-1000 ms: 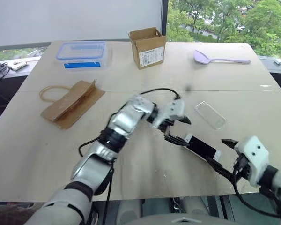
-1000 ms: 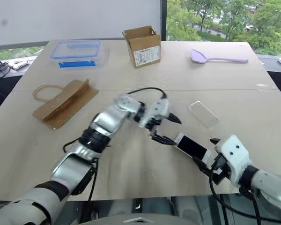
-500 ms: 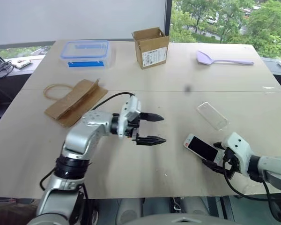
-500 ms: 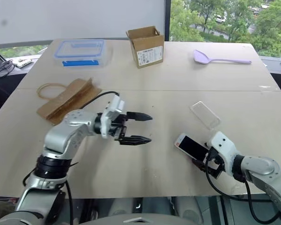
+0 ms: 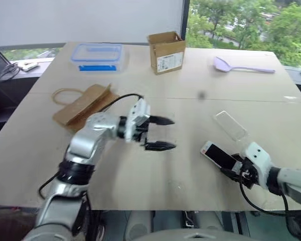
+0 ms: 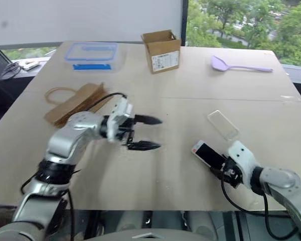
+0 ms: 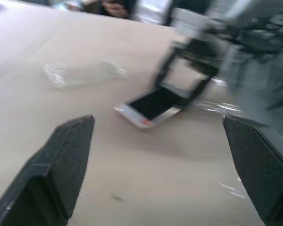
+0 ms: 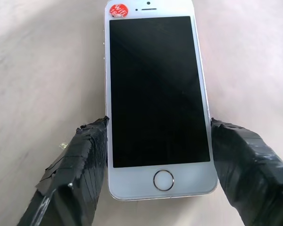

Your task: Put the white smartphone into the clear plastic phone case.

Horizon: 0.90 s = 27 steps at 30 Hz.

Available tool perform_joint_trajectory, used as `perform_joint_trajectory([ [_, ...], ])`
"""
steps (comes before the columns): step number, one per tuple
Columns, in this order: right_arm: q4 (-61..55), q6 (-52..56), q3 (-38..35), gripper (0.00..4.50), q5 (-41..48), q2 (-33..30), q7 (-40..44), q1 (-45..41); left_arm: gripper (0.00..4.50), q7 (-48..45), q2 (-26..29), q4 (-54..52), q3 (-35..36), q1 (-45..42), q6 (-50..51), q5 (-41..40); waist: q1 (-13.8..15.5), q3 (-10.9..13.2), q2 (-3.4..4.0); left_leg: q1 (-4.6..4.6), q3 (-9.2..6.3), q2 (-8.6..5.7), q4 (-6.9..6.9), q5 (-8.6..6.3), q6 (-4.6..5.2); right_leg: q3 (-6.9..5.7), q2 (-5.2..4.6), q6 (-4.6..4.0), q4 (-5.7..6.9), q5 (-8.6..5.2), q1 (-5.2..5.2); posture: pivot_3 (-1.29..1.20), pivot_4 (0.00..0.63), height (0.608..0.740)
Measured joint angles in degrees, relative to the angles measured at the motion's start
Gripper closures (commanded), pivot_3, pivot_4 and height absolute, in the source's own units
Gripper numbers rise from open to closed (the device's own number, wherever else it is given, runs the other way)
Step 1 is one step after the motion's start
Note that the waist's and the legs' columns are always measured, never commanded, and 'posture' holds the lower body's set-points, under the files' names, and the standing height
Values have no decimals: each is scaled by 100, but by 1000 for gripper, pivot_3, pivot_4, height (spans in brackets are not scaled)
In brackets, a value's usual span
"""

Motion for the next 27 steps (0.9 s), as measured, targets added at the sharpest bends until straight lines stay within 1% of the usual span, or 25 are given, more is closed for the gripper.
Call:
perform_joint_trajectory([
  [1,-51,26,-94,1606,17,10,-1,76,0,68,-55,120,-67,-67,-40,86,-4,0,-1,-1,1,-1,0,0,0,8,4,3,-3,-1,0,0,150,740],
  [3,-530,78,-914,1746,195,235,140,799,0,216,-615,1122,-536,-704,-360,601,3,0,8,-9,-10,-15,1,0,1,23,11,11,-3,-2,-2,0,150,740],
  [5,-843,99,-1338,1746,388,359,269,1063,0,273,-1068,1912,-711,-1151,-730,840,-52,1,6,-11,-12,-15,0,-1,2,31,17,13,-7,-3,-2,0,150,740],
  [7,-1084,111,-1806,1746,614,549,376,1259,0,239,-1714,3125,-907,-1823,-1467,1141,-84,3,4,-9,-11,-15,0,-3,4,41,23,10,-7,-5,-3,0,150,740],
  [8,-1122,113,-1887,1746,652,556,383,1279,0,229,-1868,3386,-962,-1990,-1659,1202,-125,3,3,-7,-12,-15,0,-3,5,47,27,6,-7,-7,-3,0,150,740],
  [10,-1158,129,-2211,1746,720,680,373,1343,0,161,-2313,4539,-985,-2559,-2347,1447,-182,4,5,-5,-14,-16,-3,-5,7,48,28,-3,-6,-12,-4,0,150,740],
  [11,-1160,137,-2293,1746,731,706,364,1350,0,153,-2408,4841,-1004,-2702,-2541,1541,-204,3,6,-3,-14,-16,-7,-5,7,51,30,-2,-6,-12,-4,0,150,740],
  [13,-1166,193,-2464,1746,769,810,317,1353,0,261,-2684,5744,-1197,-3132,-3176,1987,-216,4,5,1,-15,-16,-12,-6,9,58,33,-2,-6,-12,-5,0,150,740],
  [14,-1170,214,-2507,1746,785,877,265,1340,0,503,-2832,6200,-1405,-3364,-3447,2349,-207,5,3,-1,-19,-16,-13,-7,10,55,34,-1,-7,-12,-6,0,150,740],
  [17,-1205,236,-2674,1746,827,991,167,1281,0,1099,-3146,6947,-1665,-3698,-3767,3029,-200,7,7,-4,-16,-19,-13,-7,9,58,31,-1,-8,-13,-8,0,150,740],
  [20,-1269,278,-2836,1746,895,1065,107,1328,0,1600,-3390,7285,-1709,-3899,-3748,3428,-188,8,8,-7,-19,-19,-13,-8,9,55,29,-4,-10,-16,-9,0,150,740],
  [23,-1423,350,-2964,1746,936,1169,21,1399,0,1973,-3500,7403,-1580,-3999,-3623,3575,-188,7,10,-6,-19,-20,-13,-8,9,54,27,-4,-8,-17,-9,0,150,740],
  [27,-1539,507,-3008,1746,943,1220,-222,1345,0,1917,-3503,7468,-1233,-3999,-3491,3568,-209,8,14,-5,-18,-20,-14,-8,9,55,27,-4,-8,-17,-9,0,150,740],
])
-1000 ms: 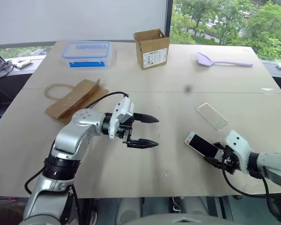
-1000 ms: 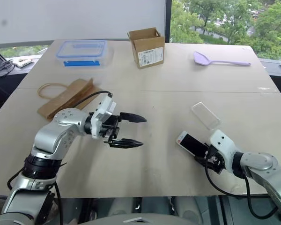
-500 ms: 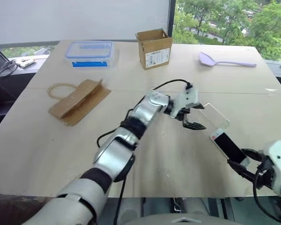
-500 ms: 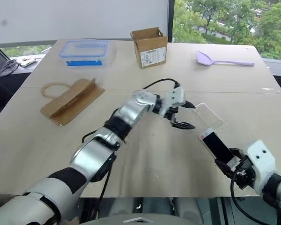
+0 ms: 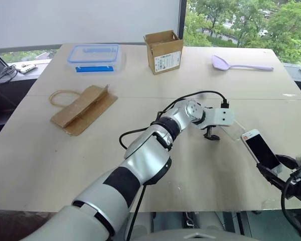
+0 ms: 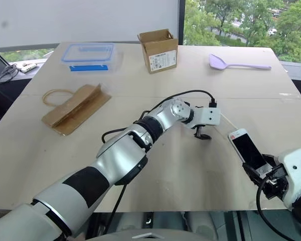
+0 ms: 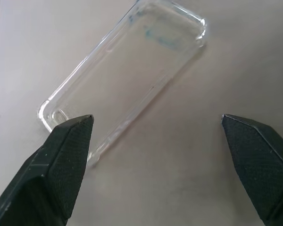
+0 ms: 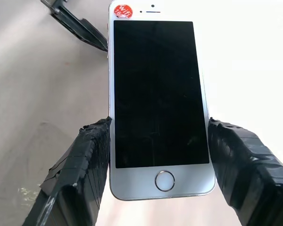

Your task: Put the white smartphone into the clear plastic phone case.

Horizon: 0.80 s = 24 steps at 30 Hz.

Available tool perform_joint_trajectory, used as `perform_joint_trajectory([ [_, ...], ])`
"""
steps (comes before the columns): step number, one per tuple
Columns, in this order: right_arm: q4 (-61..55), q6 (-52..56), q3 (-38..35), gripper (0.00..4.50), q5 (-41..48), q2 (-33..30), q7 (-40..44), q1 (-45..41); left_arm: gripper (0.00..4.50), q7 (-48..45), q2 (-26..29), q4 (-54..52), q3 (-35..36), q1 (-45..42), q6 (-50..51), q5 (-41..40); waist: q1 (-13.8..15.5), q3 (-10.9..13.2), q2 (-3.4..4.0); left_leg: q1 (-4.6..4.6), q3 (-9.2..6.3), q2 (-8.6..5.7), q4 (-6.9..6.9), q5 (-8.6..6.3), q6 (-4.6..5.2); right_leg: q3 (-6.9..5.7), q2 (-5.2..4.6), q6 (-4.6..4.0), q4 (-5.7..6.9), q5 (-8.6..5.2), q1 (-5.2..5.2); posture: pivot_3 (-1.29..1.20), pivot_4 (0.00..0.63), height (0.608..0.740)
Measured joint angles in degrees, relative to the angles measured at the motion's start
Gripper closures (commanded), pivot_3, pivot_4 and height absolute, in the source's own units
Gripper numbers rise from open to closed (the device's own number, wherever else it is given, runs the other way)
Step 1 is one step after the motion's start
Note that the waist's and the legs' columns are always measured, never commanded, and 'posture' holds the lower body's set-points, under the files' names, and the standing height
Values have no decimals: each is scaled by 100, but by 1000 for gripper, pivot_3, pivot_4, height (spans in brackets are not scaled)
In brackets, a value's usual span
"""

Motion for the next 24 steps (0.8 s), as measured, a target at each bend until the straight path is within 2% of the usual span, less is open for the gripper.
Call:
perform_joint_trajectory([
  [6,5,451,739,1746,-6,-305,-514,-1120,0,-673,266,-63,739,13,39,-383,-18,6,16,4,1,0,-5,0,0,3,2,-1,4,1,-1,0,150,740],
  [9,31,614,1732,1746,-63,-463,-649,-1914,0,-1110,847,-313,1236,255,144,-757,-144,10,26,11,-3,0,-14,0,1,11,8,2,9,5,-2,0,150,740],
  [11,245,627,2884,1746,-312,-562,-640,-2794,0,-1370,1501,-783,1646,680,316,-1123,-230,16,37,15,-15,0,-19,1,1,23,17,11,14,14,-7,0,150,740],
  [12,337,610,3161,1746,-411,-596,-608,-2995,0,-1445,1662,-943,1722,810,392,-1212,-258,17,36,16,-17,0,-19,1,1,22,18,11,15,15,-7,0,150,740],
  [13,630,557,3786,1746,-671,-704,-503,-3443,0,-1591,2022,-1408,1884,1177,580,-1382,-270,17,38,14,-18,0,-19,1,1,20,18,3,16,21,-8,0,150,740],
  [16,1221,359,4604,1746,-1074,-777,-183,-4048,0,-1752,2559,-2348,1999,1914,1020,-1559,-229,22,40,4,-15,0,-14,1,1,19,15,-2,11,25,-11,0,150,740],
  [19,2009,-84,5333,1746,-1445,-817,488,-4845,0,-1786,3064,-3922,2078,2999,1723,-1773,-177,26,40,-5,-6,-1,-7,1,0,25,10,3,5,24,-13,0,150,740],
  [24,2761,-762,5681,1746,-1890,-1304,1537,-5164,0,-1615,3507,-5942,2142,4020,2672,-2136,30,28,39,-7,-9,-5,2,1,1,23,8,5,8,23,-10,0,150,740],
])
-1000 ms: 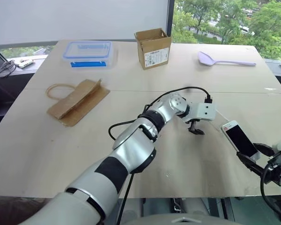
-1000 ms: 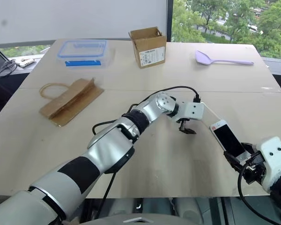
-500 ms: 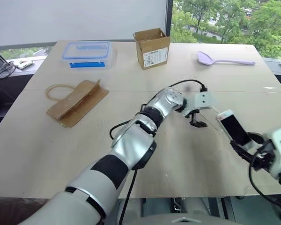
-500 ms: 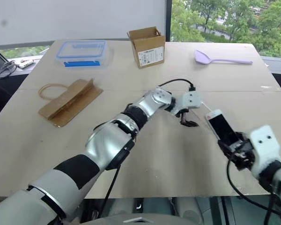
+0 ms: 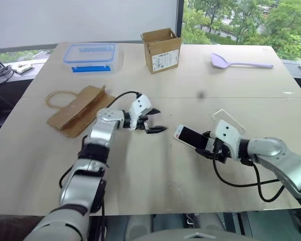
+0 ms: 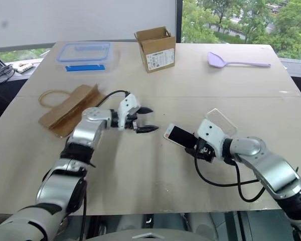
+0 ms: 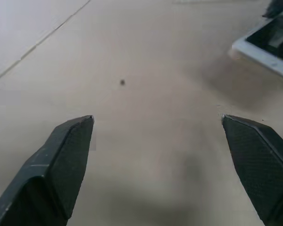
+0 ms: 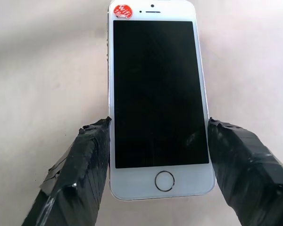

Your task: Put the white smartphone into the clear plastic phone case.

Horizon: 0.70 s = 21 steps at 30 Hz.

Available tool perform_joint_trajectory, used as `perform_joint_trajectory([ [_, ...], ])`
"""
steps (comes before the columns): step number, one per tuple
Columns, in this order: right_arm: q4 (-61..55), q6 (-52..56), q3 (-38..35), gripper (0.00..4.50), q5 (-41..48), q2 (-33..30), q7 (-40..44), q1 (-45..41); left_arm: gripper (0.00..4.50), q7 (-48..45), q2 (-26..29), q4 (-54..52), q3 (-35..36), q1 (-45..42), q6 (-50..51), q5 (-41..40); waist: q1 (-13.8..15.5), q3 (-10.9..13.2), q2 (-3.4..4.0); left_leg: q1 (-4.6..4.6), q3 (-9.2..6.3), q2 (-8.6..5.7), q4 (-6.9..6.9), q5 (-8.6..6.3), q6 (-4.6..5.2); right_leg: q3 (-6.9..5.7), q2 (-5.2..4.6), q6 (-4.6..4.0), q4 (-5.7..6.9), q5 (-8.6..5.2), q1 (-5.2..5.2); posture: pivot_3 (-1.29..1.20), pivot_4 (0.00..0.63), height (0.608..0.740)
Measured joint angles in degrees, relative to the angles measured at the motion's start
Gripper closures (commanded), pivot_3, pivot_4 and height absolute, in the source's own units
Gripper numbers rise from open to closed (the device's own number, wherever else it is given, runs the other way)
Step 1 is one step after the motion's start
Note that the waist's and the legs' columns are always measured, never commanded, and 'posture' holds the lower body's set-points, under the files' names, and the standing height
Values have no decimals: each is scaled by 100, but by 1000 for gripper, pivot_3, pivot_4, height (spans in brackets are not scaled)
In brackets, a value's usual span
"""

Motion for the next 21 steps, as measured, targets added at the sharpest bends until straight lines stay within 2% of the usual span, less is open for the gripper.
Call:
perform_joint_trajectory([
  [3,50,-219,-12,1746,-76,-207,324,40,0,103,76,-577,10,208,255,-141,-3,0,0,5,1,-1,1,0,0,5,0,0,5,0,2,0,150,740],
  [8,208,-745,-394,1746,-258,-747,797,719,0,316,229,-1494,17,729,664,-437,-20,-1,1,18,2,-1,1,0,0,9,2,1,10,0,9,0,150,740],
  [10,215,-823,-470,699,-257,-779,895,812,0,373,266,-1605,24,769,751,-517,-42,-1,1,21,1,-1,1,0,0,12,6,5,11,-2,9,0,150,740],
  [12,234,-959,-483,110,-262,-764,996,846,0,412,273,-1716,24,781,767,-557,-48,-1,1,24,1,-1,1,0,0,13,6,12,13,-6,9,0,150,740],
  [16,236,-928,-853,110,-154,-595,940,1058,0,379,273,-2035,35,980,858,-924,-40,-1,1,20,4,-1,2,0,0,16,5,7,11,-3,9,0,150,740],
  [21,-71,157,-1878,110,607,-242,450,917,0,272,269,-2447,171,1209,938,-1542,-48,-1,2,23,7,-1,1,0,0,19,4,1,12,1,9,0,150,740],
])
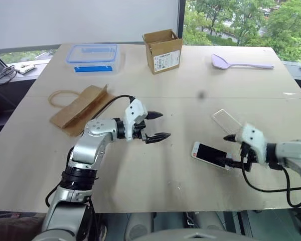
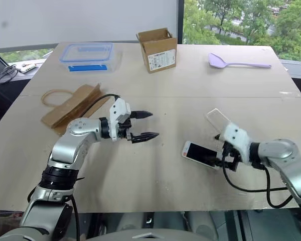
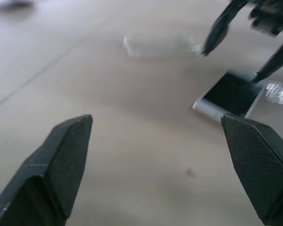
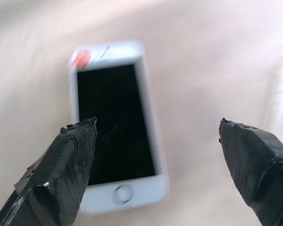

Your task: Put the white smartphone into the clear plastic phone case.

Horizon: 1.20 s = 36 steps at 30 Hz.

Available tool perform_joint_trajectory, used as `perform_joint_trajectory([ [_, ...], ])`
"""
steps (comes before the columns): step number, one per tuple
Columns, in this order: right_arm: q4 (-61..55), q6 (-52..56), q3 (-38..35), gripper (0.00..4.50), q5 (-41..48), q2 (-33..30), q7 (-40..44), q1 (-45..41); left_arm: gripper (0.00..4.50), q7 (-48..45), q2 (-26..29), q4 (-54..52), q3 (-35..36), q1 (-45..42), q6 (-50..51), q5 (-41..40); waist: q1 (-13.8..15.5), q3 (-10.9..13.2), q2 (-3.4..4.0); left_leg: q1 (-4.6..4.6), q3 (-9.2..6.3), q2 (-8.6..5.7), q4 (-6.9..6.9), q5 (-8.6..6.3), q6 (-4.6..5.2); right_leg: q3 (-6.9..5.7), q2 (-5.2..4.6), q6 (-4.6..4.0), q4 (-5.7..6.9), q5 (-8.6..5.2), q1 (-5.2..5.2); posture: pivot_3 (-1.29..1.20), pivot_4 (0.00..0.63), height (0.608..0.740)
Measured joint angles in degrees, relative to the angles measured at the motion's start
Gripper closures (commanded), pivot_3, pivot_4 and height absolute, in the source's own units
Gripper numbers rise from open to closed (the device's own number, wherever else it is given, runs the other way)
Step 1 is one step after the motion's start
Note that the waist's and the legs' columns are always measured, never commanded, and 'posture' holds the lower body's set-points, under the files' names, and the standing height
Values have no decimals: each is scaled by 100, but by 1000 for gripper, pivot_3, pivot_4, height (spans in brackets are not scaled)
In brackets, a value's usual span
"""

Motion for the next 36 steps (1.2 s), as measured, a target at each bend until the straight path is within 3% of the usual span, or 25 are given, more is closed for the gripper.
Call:
perform_joint_trajectory([
  [5,333,346,39,110,-144,53,-343,-569,0,4,-11,-226,-4,84,2,-282,10,0,0,1,-1,0,1,0,0,-2,0,1,-1,-2,1,0,150,740],
  [7,811,334,292,630,-413,281,-541,-744,0,16,1,-292,-4,115,-12,-330,16,0,-1,-1,2,0,0,0,0,0,0,-1,-3,0,0,0,150,740],
  [9,1106,353,430,630,-532,472,-646,-846,0,33,5,-335,-9,134,-11,-344,16,0,0,-3,5,0,-1,0,0,4,0,-1,-3,0,-2,0,150,740],
  [12,1455,320,603,1484,-683,513,-623,-1029,0,128,5,-409,-13,142,-14,-368,18,1,1,-4,7,0,-1,0,0,5,0,-1,-6,0,-2,0,150,740],
  [18,1811,246,792,4427,-892,596,-504,-1145,0,291,7,-576,-25,314,-28,-385,17,0,1,-2,7,0,-2,0,1,5,1,-1,-5,0,-2,0,150,740],
  [27,1988,-191,1152,4474,-1265,774,-175,-1532,0,621,90,-575,78,392,10,-449,-108,1,1,2,8,0,-2,0,0,9,2,6,-1,-3,-2,0,150,740],
  [32,1218,284,1826,4474,-1027,1632,115,-2812,0,697,402,-476,387,416,6,-498,-244,5,9,3,-7,9,-14,0,0,4,14,1,9,-1,-12,0,150,740],
  [36,1755,240,2864,4474,-1337,2532,131,-3183,0,653,796,-79,662,599,-179,-455,-228,3,5,-2,-4,12,-17,0,0,-4,11,-4,2,0,-12,0,150,740],
])
